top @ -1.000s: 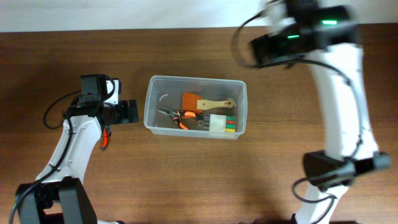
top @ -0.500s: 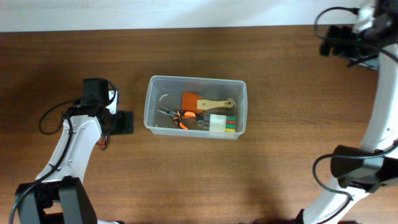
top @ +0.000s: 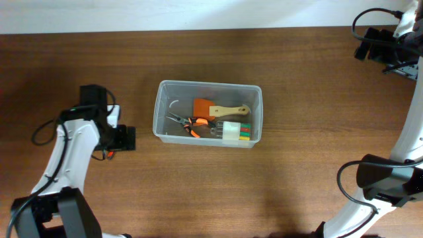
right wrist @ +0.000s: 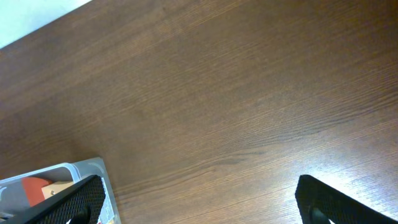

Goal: Pack container
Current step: 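Lower the left gripper onto the red-handled cutting pliers and grasp them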

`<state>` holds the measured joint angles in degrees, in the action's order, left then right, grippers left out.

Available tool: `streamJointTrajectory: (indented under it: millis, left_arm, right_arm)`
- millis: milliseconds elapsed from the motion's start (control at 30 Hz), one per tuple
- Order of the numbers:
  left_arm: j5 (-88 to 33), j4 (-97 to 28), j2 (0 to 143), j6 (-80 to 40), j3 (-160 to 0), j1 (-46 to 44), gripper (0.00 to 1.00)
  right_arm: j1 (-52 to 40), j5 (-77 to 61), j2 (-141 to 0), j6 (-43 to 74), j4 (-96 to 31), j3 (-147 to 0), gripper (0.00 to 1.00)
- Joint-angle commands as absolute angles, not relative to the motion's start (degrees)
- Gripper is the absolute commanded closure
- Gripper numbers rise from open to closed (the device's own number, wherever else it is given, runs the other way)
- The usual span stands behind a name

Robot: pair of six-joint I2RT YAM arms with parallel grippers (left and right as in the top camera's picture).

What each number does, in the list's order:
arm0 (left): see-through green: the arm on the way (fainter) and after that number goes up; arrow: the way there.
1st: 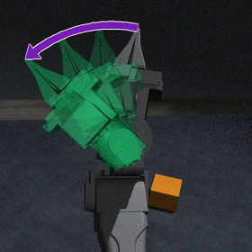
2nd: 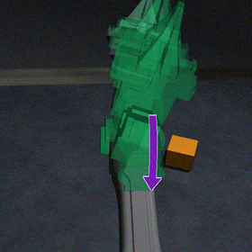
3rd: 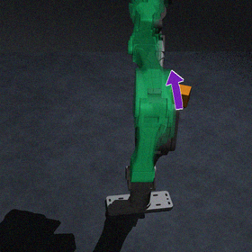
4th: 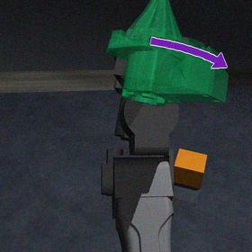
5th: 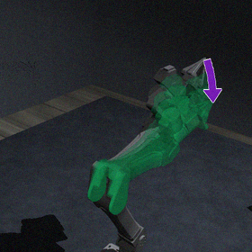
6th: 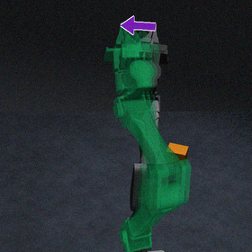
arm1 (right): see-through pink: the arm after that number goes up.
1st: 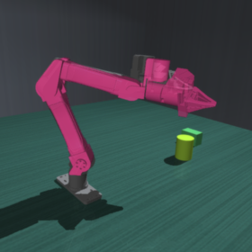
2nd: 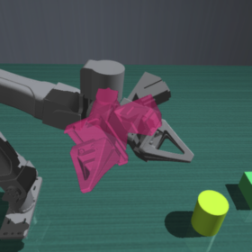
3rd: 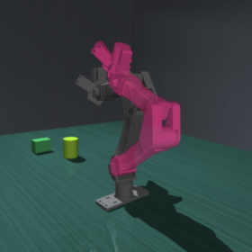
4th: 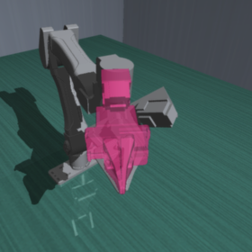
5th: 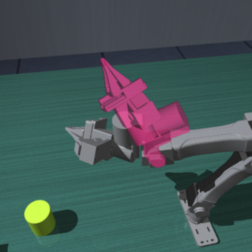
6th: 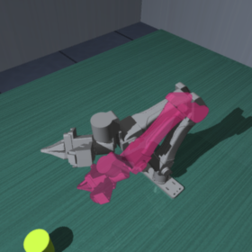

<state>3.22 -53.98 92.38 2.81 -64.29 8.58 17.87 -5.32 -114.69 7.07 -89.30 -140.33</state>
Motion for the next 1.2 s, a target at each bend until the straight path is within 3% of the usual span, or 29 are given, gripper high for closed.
streamJointTrajectory:
  millis: [0,567,767,1033,1167]
  left_arm:
    - [-1.5,-53.7,92.9,-1.9,-65.7,11.4,0.01]
    - [0.6,-46.1,102.8,2.4,-65.7,12.1,0.06]
    - [3.1,-44.3,105.7,5.1,-65.7,12.2,0.15]
    - [3.3,-42.6,109.0,5.1,-65.7,12.2,0.2]
    - [3.5,-42.2,109.3,6.1,-65.7,12.1,0.3]
  right_arm:
    - [18.1,-5.8,-114.8,7.4,-88.7,-140.1,0.02]
    - [18.1,-5.8,-114.8,7.4,-88.7,-140.1,0.02]
    - [18.1,-5.8,-114.8,7.4,-88.7,-140.1,0.01]
    - [18.1,-5.8,-114.8,7.4,-88.7,-140.1,0.02]
    - [18.1,-5.8,-114.8,7.4,-88.7,-140.1,0.02]
